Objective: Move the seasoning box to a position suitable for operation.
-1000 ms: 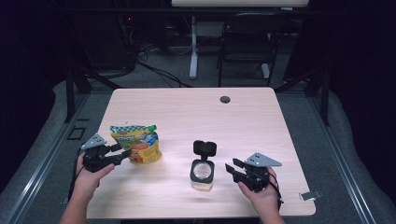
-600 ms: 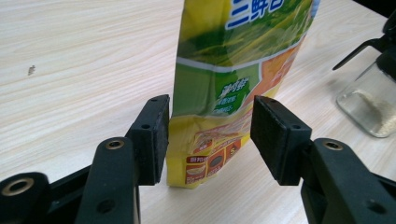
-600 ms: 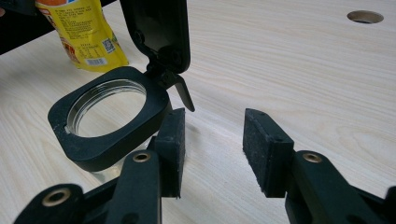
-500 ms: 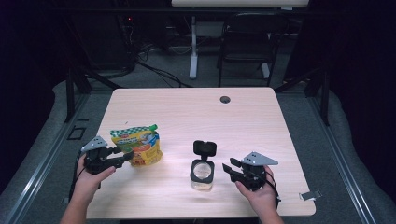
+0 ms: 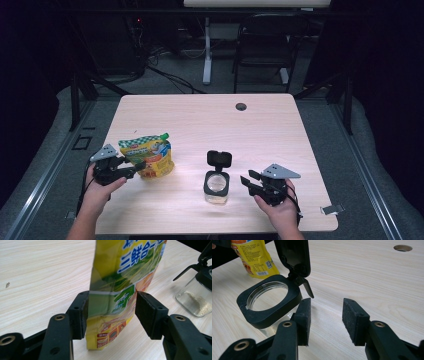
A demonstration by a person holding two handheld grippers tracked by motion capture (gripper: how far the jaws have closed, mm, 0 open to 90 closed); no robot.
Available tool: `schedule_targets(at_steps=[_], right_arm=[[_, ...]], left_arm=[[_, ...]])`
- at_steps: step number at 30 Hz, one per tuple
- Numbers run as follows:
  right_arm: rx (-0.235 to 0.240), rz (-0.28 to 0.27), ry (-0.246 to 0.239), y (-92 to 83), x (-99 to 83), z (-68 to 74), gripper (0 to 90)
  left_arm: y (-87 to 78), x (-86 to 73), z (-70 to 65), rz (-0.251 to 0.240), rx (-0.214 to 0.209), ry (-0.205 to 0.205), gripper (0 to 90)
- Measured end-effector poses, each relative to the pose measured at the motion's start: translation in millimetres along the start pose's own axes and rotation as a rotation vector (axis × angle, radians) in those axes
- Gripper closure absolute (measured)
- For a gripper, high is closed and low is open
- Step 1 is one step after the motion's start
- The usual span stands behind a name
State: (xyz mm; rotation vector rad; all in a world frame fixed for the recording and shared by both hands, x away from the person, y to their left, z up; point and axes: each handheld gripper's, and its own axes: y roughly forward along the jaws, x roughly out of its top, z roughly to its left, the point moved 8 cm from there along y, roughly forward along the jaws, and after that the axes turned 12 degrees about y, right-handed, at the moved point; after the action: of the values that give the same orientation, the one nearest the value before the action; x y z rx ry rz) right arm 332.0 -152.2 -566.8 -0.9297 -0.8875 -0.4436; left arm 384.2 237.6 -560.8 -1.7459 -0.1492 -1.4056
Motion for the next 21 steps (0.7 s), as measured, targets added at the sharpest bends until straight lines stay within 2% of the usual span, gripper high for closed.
schedule_targets(at_steps=[6,7,12,14,16,21], right_arm=[[0.011,0.005,-0.004,1.6,0.9,1.7,58.3],[0.013,0.006,-0.003,1.7,1.1,1.9,58.0],[0.021,0.000,-0.001,4.0,2.5,3.2,57.7],[0.023,0.003,-0.004,4.4,2.5,3.6,57.6],[0.023,0.005,-0.004,4.8,2.4,3.8,57.6],[0.017,0.007,-0.004,4.9,1.6,3.2,57.6]], left_arm=[[-0.3,0.6,-7.7,-0.001,-0.014,-0.003,52.9],[-0.8,0.7,-9.0,0.000,-0.017,0.008,54.6],[-2.2,1.4,-12.7,-0.010,-0.011,0.010,57.2],[-2.1,1.4,-12.8,-0.014,-0.011,0.010,56.9],[-0.6,1.7,-12.7,-0.018,-0.015,-0.002,52.9],[5.4,2.8,-10.6,-0.015,-0.003,0.007,46.1]])
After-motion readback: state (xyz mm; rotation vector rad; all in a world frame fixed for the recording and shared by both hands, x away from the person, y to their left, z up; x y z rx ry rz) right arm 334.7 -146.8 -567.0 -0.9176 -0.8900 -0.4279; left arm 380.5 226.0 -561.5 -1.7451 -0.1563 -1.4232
